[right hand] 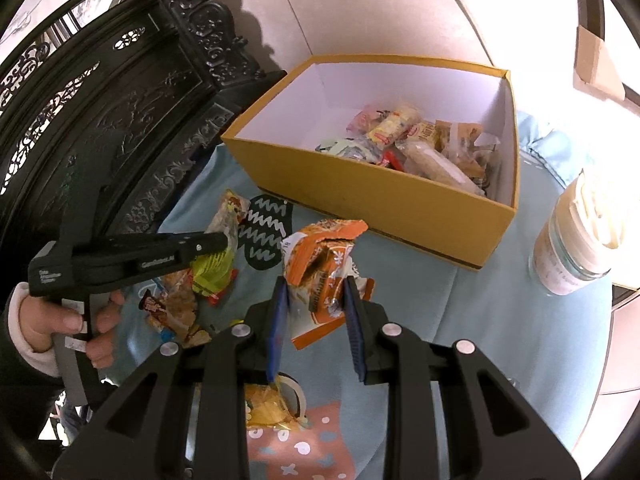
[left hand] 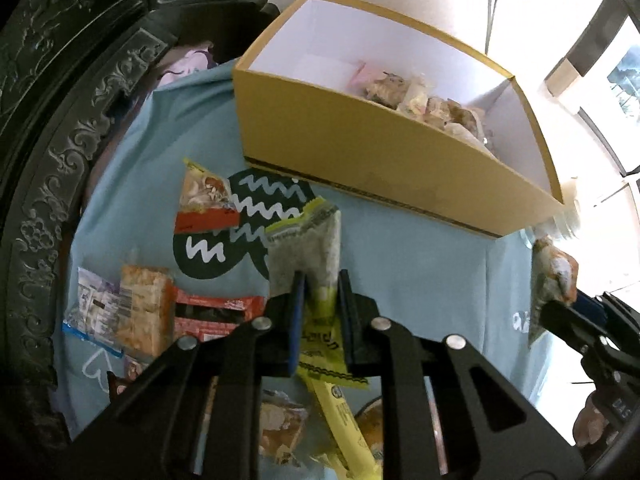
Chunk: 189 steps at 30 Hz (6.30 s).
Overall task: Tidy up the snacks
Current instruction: 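Carry both snacks into the yellow box and open both tools, then grasp the yellow snack bar with the right tool while the left tool grasps the yellow chip bag, then carry both snacks into the yellow box and open both tools, then grasp the clear-wrapped round bun with the right tool while the left tool grasps the brown paper bread bag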
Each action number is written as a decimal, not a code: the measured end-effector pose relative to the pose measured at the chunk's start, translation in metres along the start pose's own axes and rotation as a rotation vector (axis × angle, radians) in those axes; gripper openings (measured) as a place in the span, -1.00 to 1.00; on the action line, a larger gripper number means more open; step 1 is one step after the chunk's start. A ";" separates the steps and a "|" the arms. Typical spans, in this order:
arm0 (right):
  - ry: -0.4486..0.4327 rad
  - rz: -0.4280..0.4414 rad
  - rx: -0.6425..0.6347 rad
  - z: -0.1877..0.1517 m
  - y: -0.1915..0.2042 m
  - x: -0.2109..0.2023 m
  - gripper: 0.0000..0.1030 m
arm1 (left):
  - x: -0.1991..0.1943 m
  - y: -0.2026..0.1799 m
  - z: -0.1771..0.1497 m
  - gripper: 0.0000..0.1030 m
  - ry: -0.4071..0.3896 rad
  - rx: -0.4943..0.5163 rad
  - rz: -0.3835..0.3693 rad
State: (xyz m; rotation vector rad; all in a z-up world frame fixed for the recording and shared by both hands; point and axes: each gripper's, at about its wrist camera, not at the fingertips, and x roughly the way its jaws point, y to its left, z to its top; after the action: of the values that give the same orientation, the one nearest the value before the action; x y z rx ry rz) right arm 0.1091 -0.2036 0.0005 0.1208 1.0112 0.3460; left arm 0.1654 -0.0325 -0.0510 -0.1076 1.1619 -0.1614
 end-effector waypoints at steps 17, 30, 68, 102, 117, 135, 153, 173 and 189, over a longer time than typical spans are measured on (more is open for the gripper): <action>-0.202 -0.111 0.048 0.105 -0.031 -0.018 -0.45 | -0.047 -0.078 0.136 -0.70 -0.227 0.155 -0.002; -0.127 -0.162 0.103 0.076 -0.045 0.002 -0.01 | -0.034 -0.079 0.130 0.57 -0.299 0.178 0.190; 0.175 -0.016 -0.108 -0.074 0.090 0.033 0.02 | -0.065 0.064 -0.059 0.72 -0.111 -0.073 0.364; 0.184 -0.059 0.143 -0.092 -0.012 -0.017 -0.58 | 0.006 -0.057 -0.116 0.72 0.074 0.365 0.129; 0.132 -0.056 0.162 -0.088 -0.022 -0.038 -0.58 | 0.020 -0.070 -0.120 -0.31 0.092 0.401 0.002; -0.142 -0.031 0.191 0.080 -0.048 -0.043 -0.58 | -0.053 -0.088 0.103 -0.30 -0.157 0.172 -0.054; -0.106 -0.132 0.055 0.067 -0.037 0.011 0.06 | -0.015 -0.047 0.112 0.89 -0.189 0.119 0.109; 0.283 0.094 -0.302 -0.095 0.147 0.121 0.23 | -0.043 0.112 -0.053 0.88 -0.027 -0.217 0.275; 0.278 -0.032 -0.171 -0.081 0.076 0.079 -1.00 | -0.013 0.089 -0.070 0.88 0.083 -0.161 0.246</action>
State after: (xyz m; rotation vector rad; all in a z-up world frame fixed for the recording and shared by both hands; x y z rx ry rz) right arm 0.0619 -0.1106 -0.0869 -0.1008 1.2516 0.4260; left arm 0.1029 0.0577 -0.0820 -0.1003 1.2595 0.1467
